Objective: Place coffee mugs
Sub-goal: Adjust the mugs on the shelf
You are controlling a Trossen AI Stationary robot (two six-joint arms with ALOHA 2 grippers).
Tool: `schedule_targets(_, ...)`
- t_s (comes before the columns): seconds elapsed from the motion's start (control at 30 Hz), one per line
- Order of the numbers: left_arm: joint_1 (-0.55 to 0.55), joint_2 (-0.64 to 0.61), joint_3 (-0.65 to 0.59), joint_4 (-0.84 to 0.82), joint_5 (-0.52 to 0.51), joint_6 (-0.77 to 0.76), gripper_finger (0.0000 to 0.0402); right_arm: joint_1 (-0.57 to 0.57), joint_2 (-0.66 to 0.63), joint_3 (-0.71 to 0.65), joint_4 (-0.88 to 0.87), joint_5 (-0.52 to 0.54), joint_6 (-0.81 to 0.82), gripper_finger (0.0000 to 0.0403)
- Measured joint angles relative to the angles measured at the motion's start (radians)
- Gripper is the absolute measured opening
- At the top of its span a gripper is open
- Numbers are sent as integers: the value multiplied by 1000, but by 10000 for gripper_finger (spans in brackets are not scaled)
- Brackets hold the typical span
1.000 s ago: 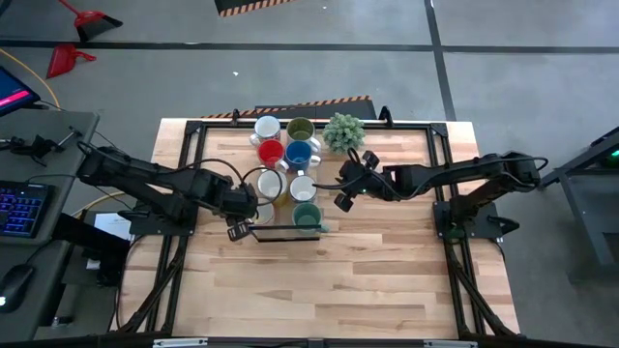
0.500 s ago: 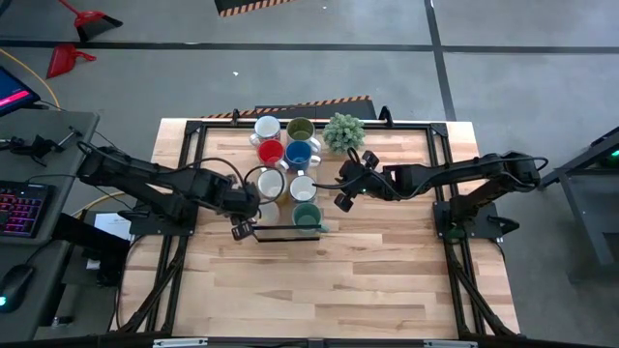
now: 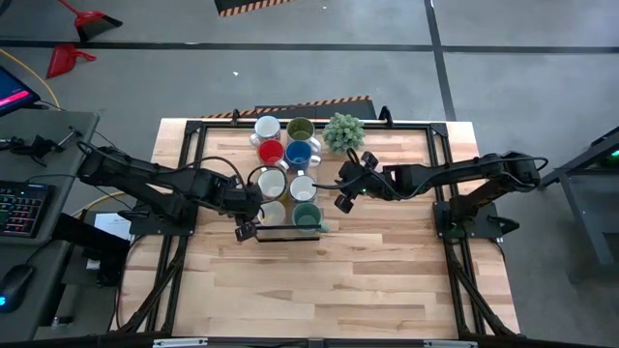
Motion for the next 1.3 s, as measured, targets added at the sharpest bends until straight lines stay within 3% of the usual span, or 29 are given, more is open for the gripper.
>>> schedule_targets(0.2,0,0,0,-26,0,8,78,0,0,0,0,-96,1,103)
schedule_targets(0.37,0,0,0,-140,-11,-13,78,19,11,0,-8,-150,4,103)
schedule_targets(0.8,0,-2,0,-199,-56,-28,78,111,96,0,74,-171,40,103)
schedule_targets(1.3,0,-1,0,-202,-56,-17,78,111,97,0,153,-261,26,103)
